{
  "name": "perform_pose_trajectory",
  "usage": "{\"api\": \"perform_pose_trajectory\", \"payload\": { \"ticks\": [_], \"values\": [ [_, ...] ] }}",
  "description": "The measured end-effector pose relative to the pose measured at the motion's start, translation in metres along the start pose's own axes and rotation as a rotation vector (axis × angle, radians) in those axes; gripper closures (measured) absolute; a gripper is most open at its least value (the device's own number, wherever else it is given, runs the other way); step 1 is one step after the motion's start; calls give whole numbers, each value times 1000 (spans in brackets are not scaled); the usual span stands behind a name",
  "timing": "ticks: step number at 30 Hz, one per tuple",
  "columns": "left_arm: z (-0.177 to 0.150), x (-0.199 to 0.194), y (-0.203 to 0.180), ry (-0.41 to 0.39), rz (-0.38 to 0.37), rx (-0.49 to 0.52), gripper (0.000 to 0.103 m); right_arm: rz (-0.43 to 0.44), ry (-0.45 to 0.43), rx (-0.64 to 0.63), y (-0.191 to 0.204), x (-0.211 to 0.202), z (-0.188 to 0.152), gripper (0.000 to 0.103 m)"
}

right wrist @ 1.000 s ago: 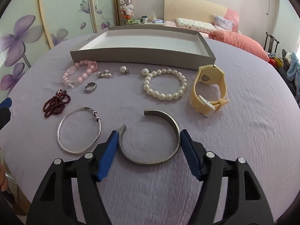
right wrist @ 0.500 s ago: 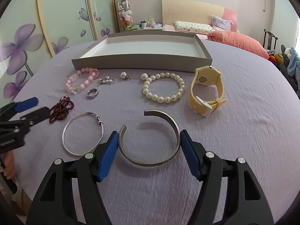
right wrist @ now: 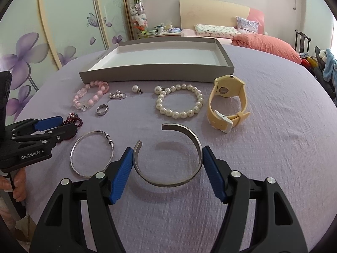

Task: Organize jewelry
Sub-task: 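Grasp the silver cuff with right tool while left tool grasps red bead strand, then drop cuff into grey tray from right tool while left tool releases red beads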

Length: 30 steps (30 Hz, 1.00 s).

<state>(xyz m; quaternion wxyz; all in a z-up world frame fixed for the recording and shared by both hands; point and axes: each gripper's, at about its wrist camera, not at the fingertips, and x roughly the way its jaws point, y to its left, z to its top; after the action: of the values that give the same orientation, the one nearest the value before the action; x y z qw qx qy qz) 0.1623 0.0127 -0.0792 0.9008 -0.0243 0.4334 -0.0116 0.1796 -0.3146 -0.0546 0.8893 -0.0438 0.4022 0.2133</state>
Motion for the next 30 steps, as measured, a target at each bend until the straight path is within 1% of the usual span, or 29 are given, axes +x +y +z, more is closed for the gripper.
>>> {"api": "perform_pose_trajectory", "payload": {
  "ticks": [2, 4, 6, 8, 11, 14, 17, 22, 28, 30],
  "values": [
    [-2, -1, -2, 1, 16, 15, 54, 4, -3, 0, 1, -1, 0, 36],
    [-3, -2, -1, 1, 12, 18, 63, 8, -7, 1, 0, -2, 0, 36],
    [-3, -3, -1, 2, 0, 17, 82, 12, -11, 5, 0, -3, 1, 36],
    [-2, -3, -1, 2, -7, 19, 88, 17, -14, 7, 1, -4, 2, 36],
    [-2, -3, 0, -3, -6, 20, 90, 24, -23, 8, 3, -7, 3, 36],
    [-1, -4, 6, -6, -38, -9, 91, 32, -40, 9, 4, -13, 5, 36],
    [2, -13, 14, -30, -61, -33, 94, 43, -70, 14, 3, -21, 11, 36],
    [14, -44, 22, -119, -77, -38, 94, 48, -121, 3, 5, -33, 26, 36],
    [41, -81, 27, -232, -81, -44, 94, 57, -177, -12, 8, -43, 49, 36],
    [50, -87, 28, -252, -81, -47, 94, 57, -194, -17, 9, -45, 56, 36]
  ]
}}
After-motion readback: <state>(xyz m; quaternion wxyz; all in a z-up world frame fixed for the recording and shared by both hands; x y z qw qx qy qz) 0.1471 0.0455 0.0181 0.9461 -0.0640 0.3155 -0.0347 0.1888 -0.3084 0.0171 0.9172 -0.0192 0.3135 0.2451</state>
